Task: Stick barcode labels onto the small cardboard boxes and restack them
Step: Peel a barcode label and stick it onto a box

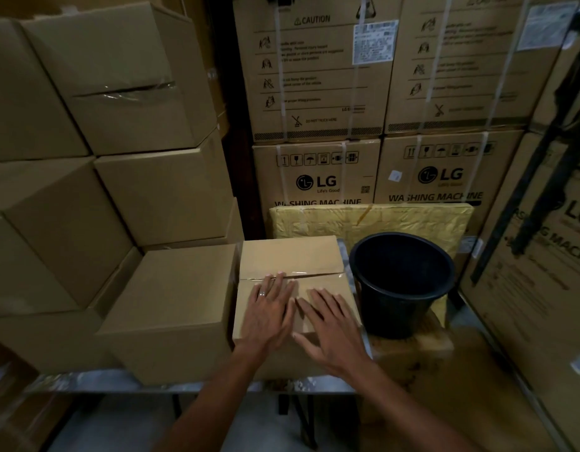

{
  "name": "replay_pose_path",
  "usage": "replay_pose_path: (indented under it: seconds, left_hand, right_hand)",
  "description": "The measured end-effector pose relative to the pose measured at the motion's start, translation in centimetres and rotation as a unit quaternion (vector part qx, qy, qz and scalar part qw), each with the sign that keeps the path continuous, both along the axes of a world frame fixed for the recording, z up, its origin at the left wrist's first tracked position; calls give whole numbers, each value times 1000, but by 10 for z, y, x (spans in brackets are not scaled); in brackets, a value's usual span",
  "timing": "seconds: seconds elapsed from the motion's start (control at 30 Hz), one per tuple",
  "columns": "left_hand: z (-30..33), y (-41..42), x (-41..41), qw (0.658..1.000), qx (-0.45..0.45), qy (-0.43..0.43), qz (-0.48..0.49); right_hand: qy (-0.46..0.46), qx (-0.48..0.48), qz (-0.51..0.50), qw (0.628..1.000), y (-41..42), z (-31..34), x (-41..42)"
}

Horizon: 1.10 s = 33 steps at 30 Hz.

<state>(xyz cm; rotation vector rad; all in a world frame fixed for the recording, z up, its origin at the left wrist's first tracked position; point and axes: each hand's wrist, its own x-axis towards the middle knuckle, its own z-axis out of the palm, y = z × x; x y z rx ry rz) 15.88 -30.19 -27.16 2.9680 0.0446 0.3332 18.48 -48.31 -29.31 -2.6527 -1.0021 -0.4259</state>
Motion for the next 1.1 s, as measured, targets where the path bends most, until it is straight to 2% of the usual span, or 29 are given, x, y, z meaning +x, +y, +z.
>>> replay_pose_path:
  seconds: [0.1,0.27,0.67,1.1]
  left_hand:
    - [-6,0,-8,1000,22,-5,22]
    - [-6,6,3,999,47,-1,7]
    - [-3,28,46,998,32,18,-46]
    - [4,40,126,997,56,35,-50]
  right_hand:
    - [18,-48,-8,999,2,0,2]
    - [36,-48,-39,997,12,1,14]
    - [62,-75,-115,989,38,4,37]
    - [51,-100,-122,986,51,6,119]
